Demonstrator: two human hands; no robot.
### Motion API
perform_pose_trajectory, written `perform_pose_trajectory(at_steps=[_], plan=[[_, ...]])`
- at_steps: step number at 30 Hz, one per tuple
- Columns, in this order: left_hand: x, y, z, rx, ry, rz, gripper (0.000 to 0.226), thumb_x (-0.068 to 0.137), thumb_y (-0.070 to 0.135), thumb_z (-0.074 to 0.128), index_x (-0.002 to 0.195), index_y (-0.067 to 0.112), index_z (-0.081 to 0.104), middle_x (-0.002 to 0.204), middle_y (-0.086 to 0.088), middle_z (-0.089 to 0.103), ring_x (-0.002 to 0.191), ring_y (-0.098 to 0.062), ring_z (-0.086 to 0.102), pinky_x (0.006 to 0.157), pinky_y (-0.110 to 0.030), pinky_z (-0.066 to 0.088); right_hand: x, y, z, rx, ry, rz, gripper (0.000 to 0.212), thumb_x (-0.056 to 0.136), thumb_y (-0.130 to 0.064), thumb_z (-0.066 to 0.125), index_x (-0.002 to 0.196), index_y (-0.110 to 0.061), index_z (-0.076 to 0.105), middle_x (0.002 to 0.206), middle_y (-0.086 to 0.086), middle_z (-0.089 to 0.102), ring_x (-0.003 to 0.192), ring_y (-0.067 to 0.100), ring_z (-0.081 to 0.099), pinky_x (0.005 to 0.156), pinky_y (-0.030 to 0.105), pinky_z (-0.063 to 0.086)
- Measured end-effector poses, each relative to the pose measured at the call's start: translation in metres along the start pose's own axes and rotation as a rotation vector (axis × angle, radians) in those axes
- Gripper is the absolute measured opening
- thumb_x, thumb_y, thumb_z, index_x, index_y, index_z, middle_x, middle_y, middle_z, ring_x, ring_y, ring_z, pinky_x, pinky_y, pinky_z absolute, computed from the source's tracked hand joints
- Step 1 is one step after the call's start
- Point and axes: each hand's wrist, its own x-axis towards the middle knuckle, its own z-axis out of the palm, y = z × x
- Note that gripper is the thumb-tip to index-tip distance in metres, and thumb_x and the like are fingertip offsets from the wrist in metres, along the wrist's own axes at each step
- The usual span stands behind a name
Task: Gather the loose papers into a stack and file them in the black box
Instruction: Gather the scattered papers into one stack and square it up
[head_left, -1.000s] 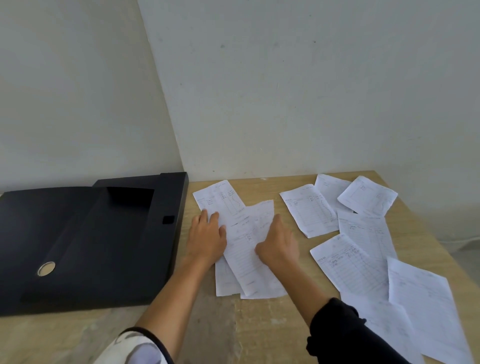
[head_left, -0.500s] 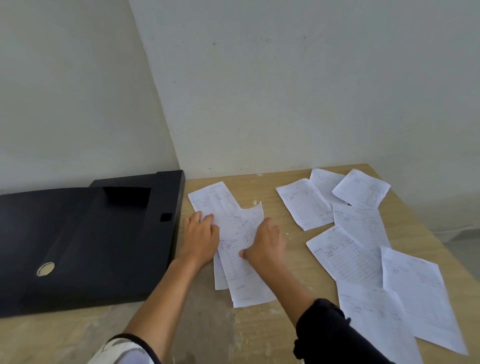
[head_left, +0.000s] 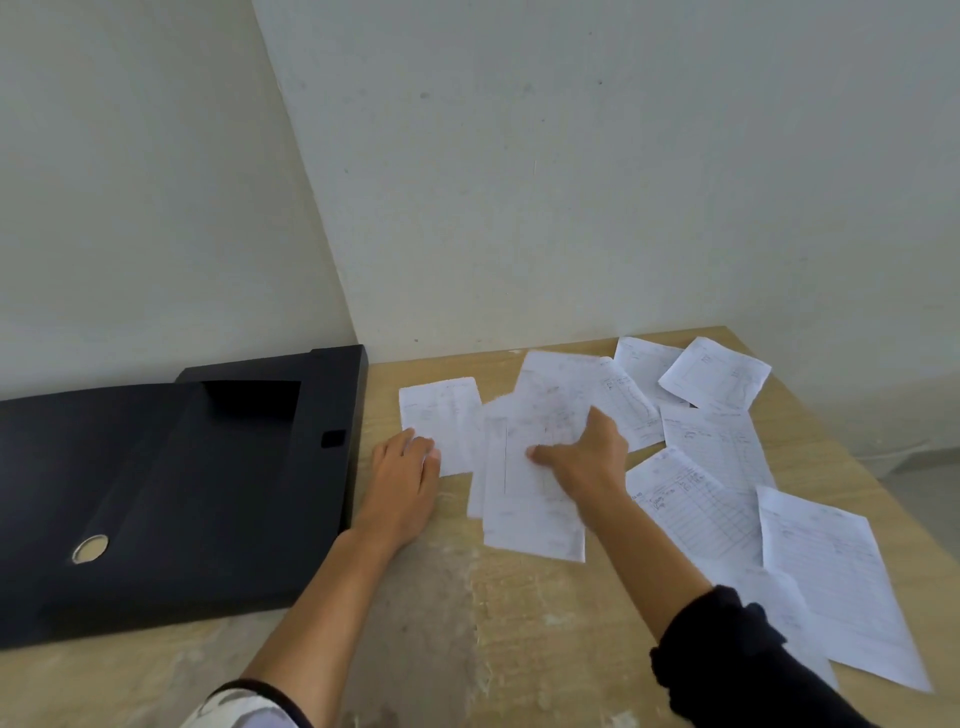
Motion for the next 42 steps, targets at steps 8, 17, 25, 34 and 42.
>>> perform_pose_trajectory(at_steps=[8,17,25,34,42], plan=[[-0.005,0.026,0.002,-0.136,0.084,0.023,0.021,0.09,0.021,0.05,0.107,0.01,0.054,0.114,-0.005,0.059,0.11,-0.019,0.049,0.082,-0.022,0.036,0.03,0.023,0.031,-0.185,-0.094,0.008,0.08,0.06,-0.015,0.086,0.123,-0.008,0.038,0.124,0.011,0.052,0.117,0.029,0.051,0.097,0.044,0.047],[-0.003,0.058,0.015,-0.056,0.134,-0.246,0.069,0.067,0.037,0.076,0.121,0.009,0.042,0.124,-0.01,0.054,0.114,-0.031,0.046,0.094,-0.039,0.038,0.032,0.025,0.02,-0.29,-0.264,-0.029,0.021,0.093,-0.013,0.042,0.109,-0.004,0.052,0.105,0.008,0.062,0.096,0.023,0.06,0.078,0.032,0.051],[-0.014,0.079,0.004,-0.387,0.099,-0.347,0.086,0.064,-0.003,0.076,0.134,0.006,0.026,0.133,-0.018,0.038,0.113,-0.035,0.049,0.077,-0.036,0.046,0.002,0.039,-0.079,-0.446,-0.235,-0.253,0.047,0.078,0.007,0.049,0.12,-0.011,0.057,0.124,0.006,0.06,0.117,0.021,0.053,0.093,0.024,0.038],[-0.049,0.105,0.007,-0.808,0.05,-0.564,0.061,0.067,-0.008,0.071,0.119,0.004,0.041,0.122,-0.016,0.056,0.105,-0.032,0.057,0.078,-0.039,0.048,-0.032,0.108,-0.17,-0.732,-0.368,-0.228,0.052,0.08,-0.025,0.066,0.126,-0.038,0.046,0.146,-0.013,0.036,0.138,0.012,0.028,0.115,0.043,0.022],[-0.065,0.13,0.001,-1.123,-0.05,-0.574,0.034,0.08,-0.004,0.056,0.114,0.004,0.055,0.102,-0.016,0.064,0.08,-0.032,0.062,0.06,-0.035,0.051,-0.019,0.1,-0.137,-0.816,-0.142,-0.373,0.043,0.091,-0.042,0.048,0.134,-0.042,0.04,0.149,-0.007,0.036,0.139,0.017,0.028,0.11,0.045,0.024]])
